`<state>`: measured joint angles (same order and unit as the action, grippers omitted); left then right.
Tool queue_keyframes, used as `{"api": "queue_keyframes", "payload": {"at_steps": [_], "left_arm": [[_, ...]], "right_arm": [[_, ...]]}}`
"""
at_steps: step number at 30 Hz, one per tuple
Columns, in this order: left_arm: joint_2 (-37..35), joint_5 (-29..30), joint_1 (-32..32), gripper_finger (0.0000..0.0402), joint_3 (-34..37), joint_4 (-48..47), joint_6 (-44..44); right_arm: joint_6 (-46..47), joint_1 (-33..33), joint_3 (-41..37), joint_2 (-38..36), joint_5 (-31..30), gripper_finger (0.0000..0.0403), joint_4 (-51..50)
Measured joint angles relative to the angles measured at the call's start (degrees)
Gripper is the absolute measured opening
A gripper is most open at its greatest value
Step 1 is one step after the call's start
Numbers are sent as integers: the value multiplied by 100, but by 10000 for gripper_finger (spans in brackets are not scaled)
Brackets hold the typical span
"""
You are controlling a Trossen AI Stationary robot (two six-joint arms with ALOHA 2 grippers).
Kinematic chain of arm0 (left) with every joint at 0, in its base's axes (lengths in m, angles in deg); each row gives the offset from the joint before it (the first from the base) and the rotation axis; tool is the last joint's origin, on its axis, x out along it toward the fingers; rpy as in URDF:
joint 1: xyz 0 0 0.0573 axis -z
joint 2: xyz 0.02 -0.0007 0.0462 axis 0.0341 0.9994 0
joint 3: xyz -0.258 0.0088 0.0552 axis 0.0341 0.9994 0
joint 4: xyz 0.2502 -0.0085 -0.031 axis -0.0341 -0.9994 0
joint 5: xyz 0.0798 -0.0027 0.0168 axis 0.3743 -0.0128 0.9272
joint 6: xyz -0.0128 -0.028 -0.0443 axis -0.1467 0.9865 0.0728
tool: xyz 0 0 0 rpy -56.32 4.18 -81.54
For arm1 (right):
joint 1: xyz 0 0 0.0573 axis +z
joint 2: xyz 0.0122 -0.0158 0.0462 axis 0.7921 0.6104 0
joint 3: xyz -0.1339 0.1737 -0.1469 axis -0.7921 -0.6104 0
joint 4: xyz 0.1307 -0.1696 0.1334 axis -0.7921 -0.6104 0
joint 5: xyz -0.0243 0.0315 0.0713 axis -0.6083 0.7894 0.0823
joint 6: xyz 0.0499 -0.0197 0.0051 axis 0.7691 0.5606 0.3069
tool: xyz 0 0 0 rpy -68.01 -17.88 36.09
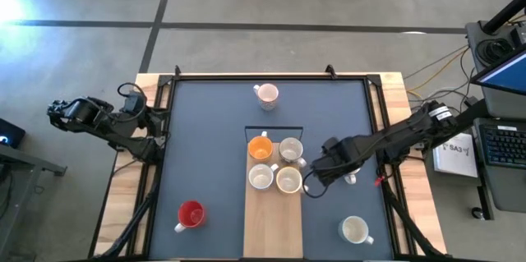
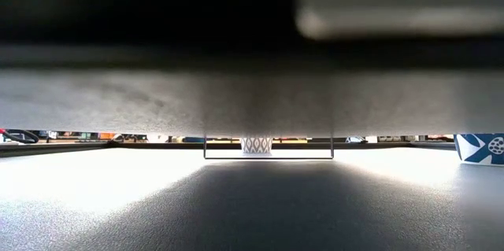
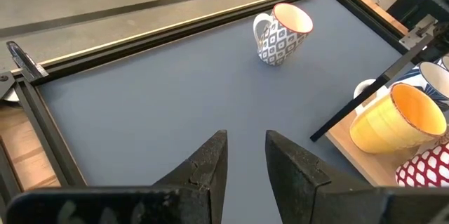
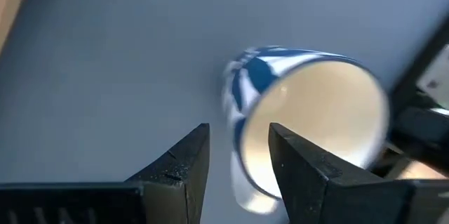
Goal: Place coffee mugs
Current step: Put the blue mug on the shelf
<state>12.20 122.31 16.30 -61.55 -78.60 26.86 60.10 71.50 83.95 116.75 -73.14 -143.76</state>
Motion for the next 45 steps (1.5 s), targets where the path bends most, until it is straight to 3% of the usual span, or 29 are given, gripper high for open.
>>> {"api": "queue_keyframes", "payload": {"at_steps": [9, 17, 26, 40, 45], "left_arm": [[0, 0, 0, 80, 0, 0, -1], [0, -2, 2, 80, 0, 0, 38], [0, -7, 0, 80, 0, 2, 43], [0, -7, 1, 80, 0, 4, 243], [0, 73, 2, 80, 0, 4, 246]], "right_arm": [[144, 0, -816, -4, 87, 116, 620], [-155, 0, -968, -6, 552, 22, 1316], [-1075, 71, -161, 0, 910, 18, 1378], [-1039, 665, 1093, 256, 1083, 17, 1357], [-1552, 948, 1270, 453, 1223, 20, 1393]]}}
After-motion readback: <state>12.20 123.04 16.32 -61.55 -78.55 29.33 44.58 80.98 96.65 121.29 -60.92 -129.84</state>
